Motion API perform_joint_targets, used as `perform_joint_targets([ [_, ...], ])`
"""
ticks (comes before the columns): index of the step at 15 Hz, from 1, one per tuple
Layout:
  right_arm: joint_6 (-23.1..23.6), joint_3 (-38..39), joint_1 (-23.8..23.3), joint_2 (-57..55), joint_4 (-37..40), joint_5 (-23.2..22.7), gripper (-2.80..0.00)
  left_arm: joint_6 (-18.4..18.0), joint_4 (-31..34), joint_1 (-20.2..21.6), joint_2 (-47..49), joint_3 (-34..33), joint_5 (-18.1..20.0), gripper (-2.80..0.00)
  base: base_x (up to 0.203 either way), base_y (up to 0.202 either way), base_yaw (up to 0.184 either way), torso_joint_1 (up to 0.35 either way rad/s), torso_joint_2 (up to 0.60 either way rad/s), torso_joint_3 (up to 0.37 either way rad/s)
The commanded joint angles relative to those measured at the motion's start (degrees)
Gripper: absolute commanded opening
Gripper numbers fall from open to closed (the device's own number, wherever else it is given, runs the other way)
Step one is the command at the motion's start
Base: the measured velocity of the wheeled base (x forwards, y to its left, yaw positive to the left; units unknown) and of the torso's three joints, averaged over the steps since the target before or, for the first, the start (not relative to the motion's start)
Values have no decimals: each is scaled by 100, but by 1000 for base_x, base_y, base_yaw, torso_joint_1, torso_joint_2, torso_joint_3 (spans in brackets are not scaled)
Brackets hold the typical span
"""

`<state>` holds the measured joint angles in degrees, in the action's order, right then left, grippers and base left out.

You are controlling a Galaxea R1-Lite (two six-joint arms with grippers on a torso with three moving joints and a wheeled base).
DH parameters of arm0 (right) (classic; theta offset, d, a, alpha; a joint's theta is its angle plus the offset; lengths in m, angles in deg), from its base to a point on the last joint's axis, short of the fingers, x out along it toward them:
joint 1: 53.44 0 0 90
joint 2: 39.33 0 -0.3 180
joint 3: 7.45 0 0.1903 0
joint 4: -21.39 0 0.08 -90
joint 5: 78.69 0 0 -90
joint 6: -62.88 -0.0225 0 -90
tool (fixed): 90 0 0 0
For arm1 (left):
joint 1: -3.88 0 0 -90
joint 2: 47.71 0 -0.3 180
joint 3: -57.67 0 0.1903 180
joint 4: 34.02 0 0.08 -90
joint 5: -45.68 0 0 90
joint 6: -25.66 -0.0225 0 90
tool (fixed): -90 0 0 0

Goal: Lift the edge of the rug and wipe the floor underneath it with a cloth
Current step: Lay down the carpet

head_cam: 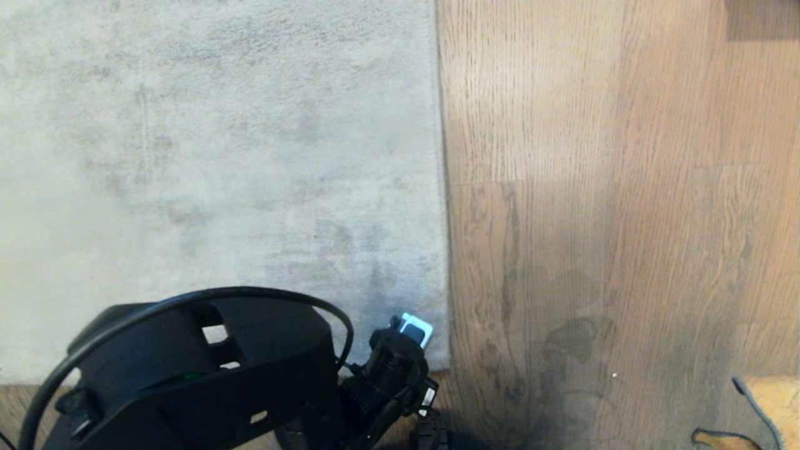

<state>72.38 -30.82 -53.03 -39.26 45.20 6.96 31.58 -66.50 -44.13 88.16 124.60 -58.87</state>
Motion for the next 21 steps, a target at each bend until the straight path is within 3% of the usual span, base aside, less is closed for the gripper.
perform_joint_targets([
  [1, 8, 0, 2, -7, 0, -5, -280, 5, -32, 2, 10, 2, -12, -280, 0, 0, 0, 0, 0, 0],
  [10, 8, 0, 3, -7, 0, -5, -280, 14, 26, 2, -873, -336, -47, -280, 0, 0, 0, 0, 0, 0],
  [16, 8, 0, 2, -7, 0, -5, -280, 20, 582, 28, -2678, -1232, -37, -280, 0, 0, 0, 0, 0, 0],
  [21, 8, 0, 11, -7, 0, -5, -280, -2, 1322, 358, -4500, -1955, -38, -280, 0, 0, 0, 0, 0, 0],
])
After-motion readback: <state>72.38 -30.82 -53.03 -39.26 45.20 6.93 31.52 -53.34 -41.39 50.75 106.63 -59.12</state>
